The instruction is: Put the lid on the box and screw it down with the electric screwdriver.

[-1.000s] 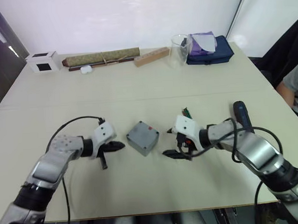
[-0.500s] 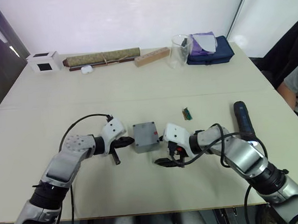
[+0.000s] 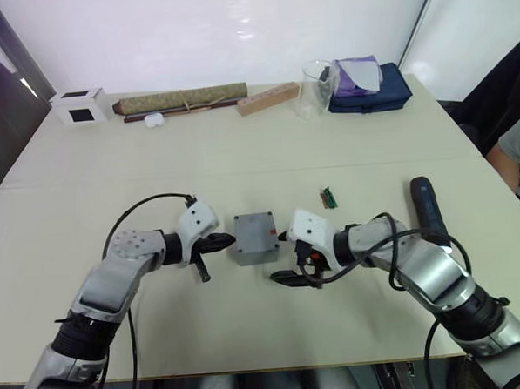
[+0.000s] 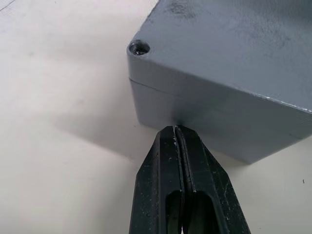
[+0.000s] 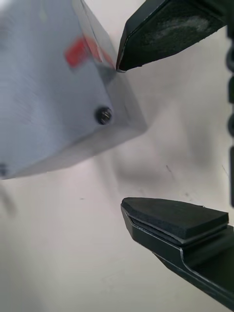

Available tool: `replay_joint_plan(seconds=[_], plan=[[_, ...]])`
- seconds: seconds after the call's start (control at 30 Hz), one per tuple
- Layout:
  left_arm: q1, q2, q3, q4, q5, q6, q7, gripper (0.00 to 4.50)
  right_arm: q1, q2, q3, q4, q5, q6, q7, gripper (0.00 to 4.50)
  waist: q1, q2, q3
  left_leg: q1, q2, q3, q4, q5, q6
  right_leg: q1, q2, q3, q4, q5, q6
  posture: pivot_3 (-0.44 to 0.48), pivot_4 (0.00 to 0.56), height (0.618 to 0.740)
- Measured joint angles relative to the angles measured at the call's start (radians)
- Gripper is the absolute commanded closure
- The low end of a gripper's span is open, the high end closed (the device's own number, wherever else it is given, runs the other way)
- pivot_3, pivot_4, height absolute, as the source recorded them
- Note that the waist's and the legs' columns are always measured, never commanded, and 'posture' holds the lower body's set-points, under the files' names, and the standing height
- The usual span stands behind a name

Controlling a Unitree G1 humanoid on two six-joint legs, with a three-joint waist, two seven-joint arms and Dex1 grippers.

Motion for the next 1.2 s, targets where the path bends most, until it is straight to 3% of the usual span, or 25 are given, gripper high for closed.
replay_joint_plan(seconds=[0.07,0.2,0.27,0.43,0.67,0.77,0.87,1.2], plan=[[-0.01,0.011,0.037,-0.01,-0.042,0.025,-0.017,4.5,0.014,-0.036,-0.089,-0.035,0.057,0.043,0.015,0.08,0.002,-0.001,0.0,0.0,0.0,0.0,0.0,0.0,0.0,0.0,0.0,0.0,0.0,0.0,0.0,0.0,0.15,0.74],[-0.092,0.115,0.17,-0.059,-0.174,0.127,-0.083,4.5,-0.035,-0.068,-0.415,-0.039,0.242,0.144,0.03,0.08,-0.002,-0.001,0.0,0.002,0.0,0.0,0.0,0.0,0.0,0.001,0.0,0.0,0.0,0.0,0.0,0.0,0.15,0.74],[-0.13,0.12,0.189,-0.085,-0.218,0.146,-0.106,4.5,-0.06,-0.048,-0.471,0.032,0.236,0.107,-0.016,0.08,-0.003,-0.001,0.0,0.007,0.0,0.001,-0.001,0.0,0.0,0.006,0.0,0.0,-0.001,0.0,0.0,0.0,0.15,0.74],[-0.147,0.148,0.188,-0.107,-0.283,0.177,-0.153,4.5,-0.056,0.025,-0.466,0.299,0.079,-0.069,-0.186,0.08,-0.004,0.0,0.001,0.011,0.0,0.002,-0.003,0.0,0.0,0.011,0.0,0.0,-0.004,0.0,0.0,0.0,0.15,0.74],[-0.177,0.16,0.177,-0.132,-0.312,0.192,-0.158,4.5,-0.053,0.119,-0.402,0.522,-0.016,-0.246,-0.227,0.08,-0.007,0.0,0.001,0.012,0.001,0.001,-0.003,0.0,0.0,0.012,0.001,0.0,-0.005,0.0,0.0,0.0,0.15,0.74],[-0.17,0.146,0.146,-0.144,-0.312,0.193,-0.143,4.5,-0.054,0.162,-0.363,0.617,-0.04,-0.288,-0.234,0.75,-0.007,0.0,0.001,0.011,0.001,0.001,-0.003,0.0,0.0,0.012,0.001,0.0,-0.004,0.0,0.0,0.0,0.15,0.74],[-0.17,0.153,0.144,-0.144,-0.312,0.193,-0.14,4.5,-0.074,0.171,-0.355,0.68,-0.066,-0.328,-0.238,1.83,-0.006,0.0,0.001,0.011,0.0,0.001,-0.003,0.0,0.0,0.012,0.001,0.0,-0.005,0.0,0.0,0.0,0.15,0.74],[-0.169,0.155,0.143,-0.144,-0.31,0.193,-0.119,4.5,-0.114,0.2,-0.355,0.76,-0.097,-0.401,-0.241,1.83,-0.007,0.0,0.001,0.011,0.0,0.001,-0.003,0.0,0.0,0.012,0.001,0.0,-0.005,0.0,0.0,0.0,0.15,0.74]])
